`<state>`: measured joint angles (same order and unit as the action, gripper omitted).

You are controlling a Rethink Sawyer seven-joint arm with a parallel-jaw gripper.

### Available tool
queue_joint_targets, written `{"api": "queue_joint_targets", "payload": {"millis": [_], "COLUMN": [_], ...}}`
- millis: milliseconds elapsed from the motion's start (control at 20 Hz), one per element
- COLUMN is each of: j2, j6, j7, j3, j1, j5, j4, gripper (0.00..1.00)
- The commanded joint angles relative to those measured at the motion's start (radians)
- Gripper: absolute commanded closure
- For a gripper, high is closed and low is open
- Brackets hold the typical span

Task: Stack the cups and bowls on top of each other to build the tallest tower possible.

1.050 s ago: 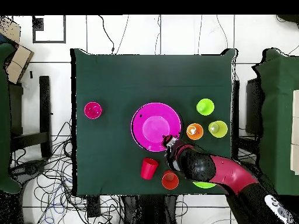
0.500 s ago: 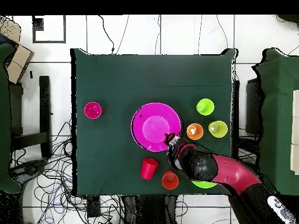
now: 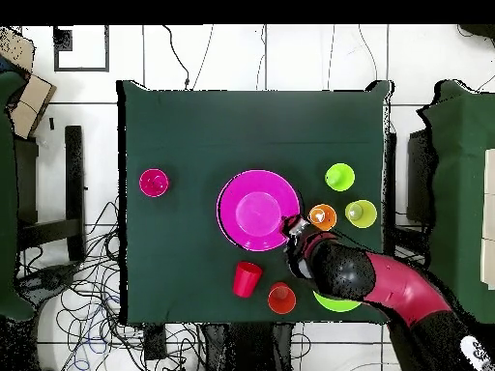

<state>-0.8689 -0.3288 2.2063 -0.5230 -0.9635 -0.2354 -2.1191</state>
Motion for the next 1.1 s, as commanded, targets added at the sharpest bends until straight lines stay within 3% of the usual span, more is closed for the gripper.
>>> {"api": "queue_joint_targets", "payload": {"millis": [50, 600, 1100], "j2": [-0.023, 0.018, 0.033], "j6": [-0.138, -0.125, -0.145], "j7": [-0.039, -0.054, -0.08], "j3": [-0.065, 0.0, 0.011], "j1": [-0.002, -0.011, -0.031], "j5": [0.042, -0.031, -0.049], "j4": [0.053, 0.096, 0.145], "gripper": [0.0, 0.0, 0.0]}}
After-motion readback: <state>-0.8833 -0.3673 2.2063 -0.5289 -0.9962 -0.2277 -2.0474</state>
